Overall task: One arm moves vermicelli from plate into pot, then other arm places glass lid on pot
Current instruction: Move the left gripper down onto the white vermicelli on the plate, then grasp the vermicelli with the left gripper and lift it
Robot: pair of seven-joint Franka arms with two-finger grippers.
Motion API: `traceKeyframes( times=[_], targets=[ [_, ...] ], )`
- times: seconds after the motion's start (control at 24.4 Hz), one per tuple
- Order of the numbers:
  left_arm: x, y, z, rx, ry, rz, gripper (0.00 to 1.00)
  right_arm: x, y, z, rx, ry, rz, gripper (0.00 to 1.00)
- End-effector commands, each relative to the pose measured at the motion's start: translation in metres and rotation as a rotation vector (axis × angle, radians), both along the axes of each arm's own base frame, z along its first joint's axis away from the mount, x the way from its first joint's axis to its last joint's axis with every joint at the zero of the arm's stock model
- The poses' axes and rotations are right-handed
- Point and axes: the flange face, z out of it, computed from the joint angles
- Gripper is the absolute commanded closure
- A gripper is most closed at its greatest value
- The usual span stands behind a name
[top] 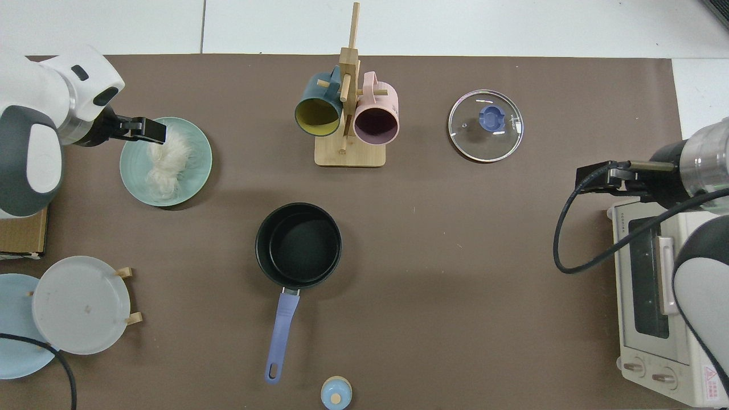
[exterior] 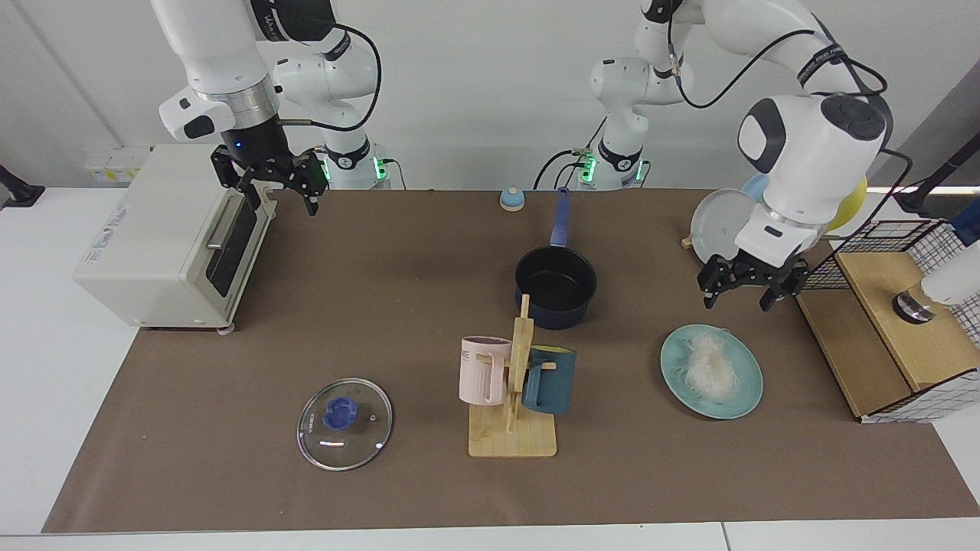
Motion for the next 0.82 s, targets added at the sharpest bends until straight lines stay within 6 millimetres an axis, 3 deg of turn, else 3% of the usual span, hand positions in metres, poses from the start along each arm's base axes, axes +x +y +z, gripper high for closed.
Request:
traceKeyframes(
  times=[0.0,0.12,0.33,0.57,0.78],
  targets=[
    [0.027,0.002,-0.037,0.013,-0.023,-0.006,0.00,-0.001,-0.005,0.003,0.023,-0.011,0.016,0.01],
    [0.035,0.013,-0.070,0.014,-0.025,0.011,0.00,-0.001,-0.005,0.003,0.023,-0.011,0.016,0.01],
    [0.033,0.016,-0.106,0.016,0.003,0.011,0.00,-0.001,-0.005,0.003,0.022,-0.011,0.018,0.01],
    [0.027,0.014,-0.123,0.015,0.027,0.015,0.00,-0.001,-0.005,0.003,0.023,-0.011,0.016,0.01],
    [0.015,0.015,-0.153,0.006,0.041,0.026,0.00,-0.001,-0.005,0.003,0.023,-0.011,0.016,0.01]
  ],
)
